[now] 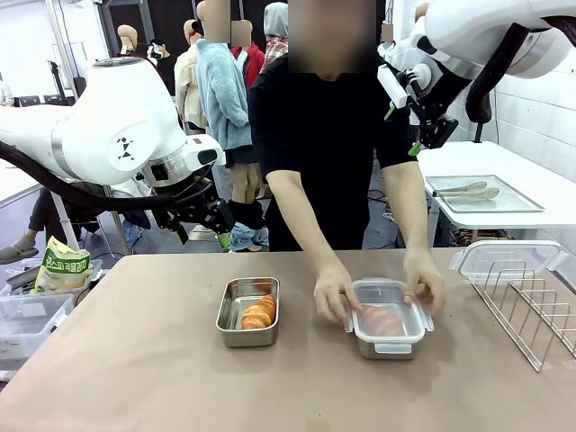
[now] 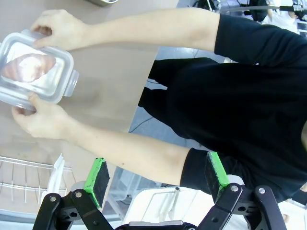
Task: Place the bread in airtight containers.
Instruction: Pick up one Airtight Container lid and hand it to the human.
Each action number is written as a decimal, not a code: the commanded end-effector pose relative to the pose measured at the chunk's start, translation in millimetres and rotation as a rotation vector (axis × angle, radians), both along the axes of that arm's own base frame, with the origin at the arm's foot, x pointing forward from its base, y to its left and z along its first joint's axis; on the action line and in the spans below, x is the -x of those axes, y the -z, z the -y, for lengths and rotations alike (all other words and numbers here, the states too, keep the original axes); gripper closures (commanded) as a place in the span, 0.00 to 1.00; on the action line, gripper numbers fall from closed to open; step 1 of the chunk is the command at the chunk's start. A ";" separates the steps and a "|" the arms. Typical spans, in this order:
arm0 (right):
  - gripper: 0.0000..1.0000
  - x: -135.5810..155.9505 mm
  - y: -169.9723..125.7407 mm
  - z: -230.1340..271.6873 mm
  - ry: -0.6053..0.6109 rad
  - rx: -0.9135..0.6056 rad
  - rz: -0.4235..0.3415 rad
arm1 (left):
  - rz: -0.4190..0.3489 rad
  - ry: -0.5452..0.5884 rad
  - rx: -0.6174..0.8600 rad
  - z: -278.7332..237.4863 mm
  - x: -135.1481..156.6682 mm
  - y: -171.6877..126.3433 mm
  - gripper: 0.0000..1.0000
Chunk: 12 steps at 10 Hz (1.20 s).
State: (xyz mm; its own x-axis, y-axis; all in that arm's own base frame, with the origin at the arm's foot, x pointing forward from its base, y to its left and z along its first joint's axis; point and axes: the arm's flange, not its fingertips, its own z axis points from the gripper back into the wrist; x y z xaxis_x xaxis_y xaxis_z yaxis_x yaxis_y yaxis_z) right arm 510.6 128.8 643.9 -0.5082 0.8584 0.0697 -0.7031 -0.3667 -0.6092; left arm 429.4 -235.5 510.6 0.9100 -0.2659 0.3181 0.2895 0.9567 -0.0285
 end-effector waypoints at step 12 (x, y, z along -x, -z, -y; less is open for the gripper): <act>0.00 84.3 111.7 181.9 0.292 0.077 -0.335 | -0.001 -0.009 0.004 -1.4 -0.1 -0.6 0.00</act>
State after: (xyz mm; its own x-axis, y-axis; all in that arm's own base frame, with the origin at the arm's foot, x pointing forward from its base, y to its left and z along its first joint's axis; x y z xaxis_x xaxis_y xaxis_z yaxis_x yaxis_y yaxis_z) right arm 431.7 -56.5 537.2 -0.2332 0.9591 0.1606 -0.9356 -0.1762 -0.3059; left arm 429.5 -235.3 510.7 0.9101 -0.2655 0.3182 0.2892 0.9569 -0.0285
